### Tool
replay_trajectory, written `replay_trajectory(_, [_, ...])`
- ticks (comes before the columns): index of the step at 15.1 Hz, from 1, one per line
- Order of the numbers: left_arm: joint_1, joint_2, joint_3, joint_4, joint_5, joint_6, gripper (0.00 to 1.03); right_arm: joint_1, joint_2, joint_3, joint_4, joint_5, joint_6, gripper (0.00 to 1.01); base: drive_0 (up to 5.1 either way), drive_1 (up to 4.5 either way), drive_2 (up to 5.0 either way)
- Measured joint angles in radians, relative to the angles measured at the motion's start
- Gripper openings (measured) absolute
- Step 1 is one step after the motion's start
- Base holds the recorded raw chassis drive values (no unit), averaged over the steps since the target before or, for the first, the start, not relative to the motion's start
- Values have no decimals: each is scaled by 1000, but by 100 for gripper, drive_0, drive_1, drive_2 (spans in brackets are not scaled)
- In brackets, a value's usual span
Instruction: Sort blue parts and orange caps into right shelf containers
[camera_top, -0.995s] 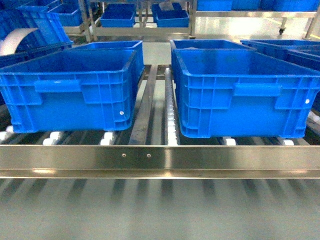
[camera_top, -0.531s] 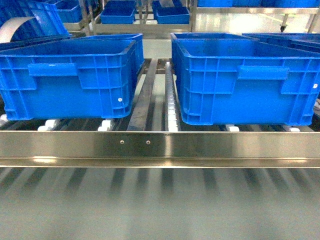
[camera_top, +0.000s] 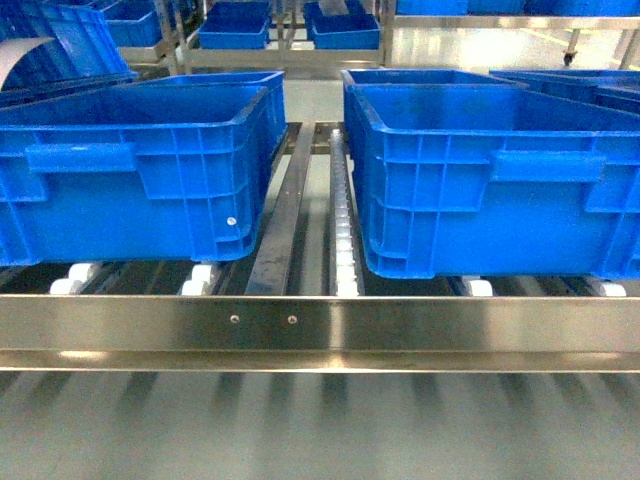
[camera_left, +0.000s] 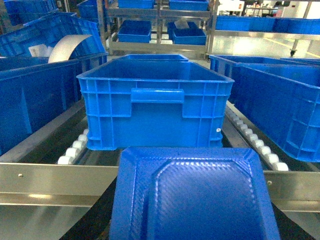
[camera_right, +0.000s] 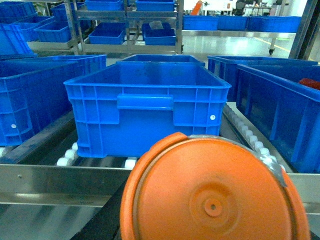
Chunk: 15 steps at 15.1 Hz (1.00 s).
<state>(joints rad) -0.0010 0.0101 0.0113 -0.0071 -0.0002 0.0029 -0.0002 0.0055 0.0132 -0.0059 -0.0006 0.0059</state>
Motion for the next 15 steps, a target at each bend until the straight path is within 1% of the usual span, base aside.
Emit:
replay_trajectory(7, [0, 0, 0, 1, 0, 0, 41, 0, 0, 0, 0, 0, 0, 44, 2, 434, -430])
replay_trajectory(15, [0, 0, 0, 0, -2, 0, 41, 0, 0, 0, 0, 0, 0, 44, 0, 0, 0])
